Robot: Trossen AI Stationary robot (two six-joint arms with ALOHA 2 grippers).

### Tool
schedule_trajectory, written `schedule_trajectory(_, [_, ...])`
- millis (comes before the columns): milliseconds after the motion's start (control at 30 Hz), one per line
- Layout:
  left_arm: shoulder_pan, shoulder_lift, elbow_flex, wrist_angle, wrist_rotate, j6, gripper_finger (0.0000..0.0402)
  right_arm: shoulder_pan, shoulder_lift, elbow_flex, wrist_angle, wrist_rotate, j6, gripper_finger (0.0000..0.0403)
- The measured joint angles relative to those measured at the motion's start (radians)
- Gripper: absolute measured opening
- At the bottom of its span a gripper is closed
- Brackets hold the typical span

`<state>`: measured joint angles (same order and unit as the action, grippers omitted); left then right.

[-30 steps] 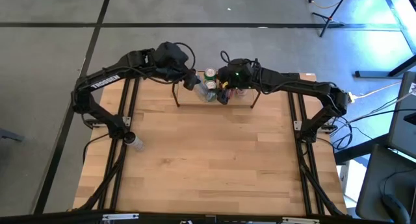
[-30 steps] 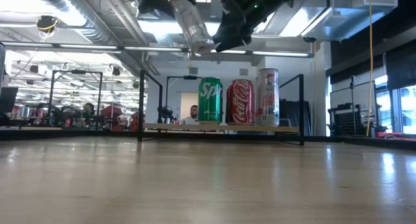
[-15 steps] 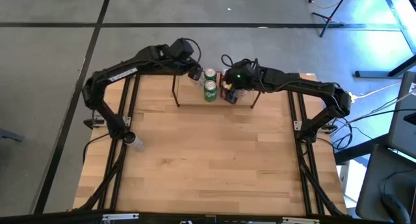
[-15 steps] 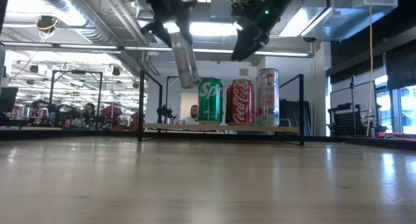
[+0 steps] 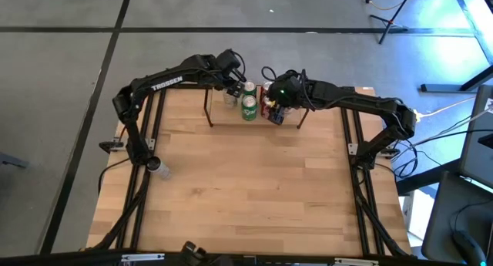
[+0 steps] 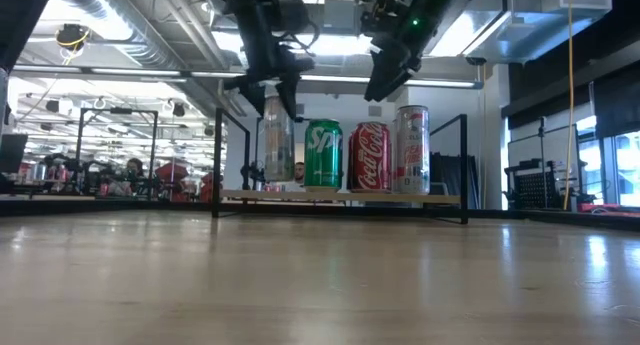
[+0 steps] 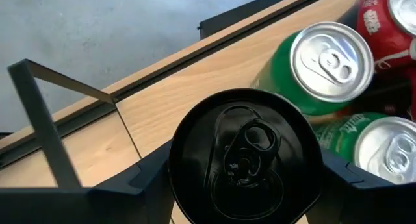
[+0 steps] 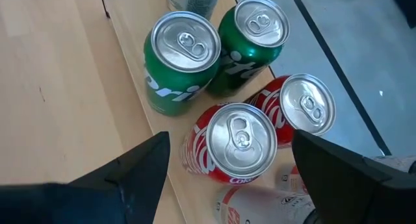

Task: Place canned beverage on shelf
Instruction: Put the white yellow soda can on the shelf

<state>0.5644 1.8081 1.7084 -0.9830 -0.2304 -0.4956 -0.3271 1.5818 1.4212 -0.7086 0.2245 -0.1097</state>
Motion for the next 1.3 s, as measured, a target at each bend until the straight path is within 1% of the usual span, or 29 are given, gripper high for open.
schedule_trajectory(267, [0.024, 0.014, 0.0, 0.007, 0.005, 0.005, 0.0231, -0.001, 0.0, 0.0, 0.01, -0.001, 0.0, 0.0312])
schedule_trajectory(433, [0.024, 0.044, 0.0, 0.013, 0.021, 0.008, 0.0232, -0.001, 0.0, 0.0, 0.013, -0.003, 0.0, 0.0312])
schedule_trajectory(667, [0.022, 0.046, 0.001, 0.011, 0.033, 0.01, 0.0237, -0.001, 0.0, 0.0, 0.012, -0.002, 0.0, 0.0312])
schedule_trajectory(833, [0.022, 0.046, 0.001, 0.005, 0.034, 0.003, 0.0265, -0.001, 0.0, 0.0, 0.02, -0.002, 0.0, 0.0312])
schedule_trajectory(1100, [0.021, 0.046, 0.001, 0.005, 0.079, 0.005, 0.0332, -0.001, 0.0, 0.0, 0.029, 0.0, 0.001, 0.0312])
schedule_trajectory(1200, [0.022, 0.039, 0.001, 0.004, 0.097, 0.008, 0.0344, -0.001, 0.0, 0.0, 0.029, 0.0, 0.002, 0.0312])
schedule_trajectory(1300, [0.022, 0.011, 0.001, 0.004, 0.097, 0.016, 0.0347, -0.001, 0.0, 0.0, 0.029, 0.0, 0.01, 0.0312])
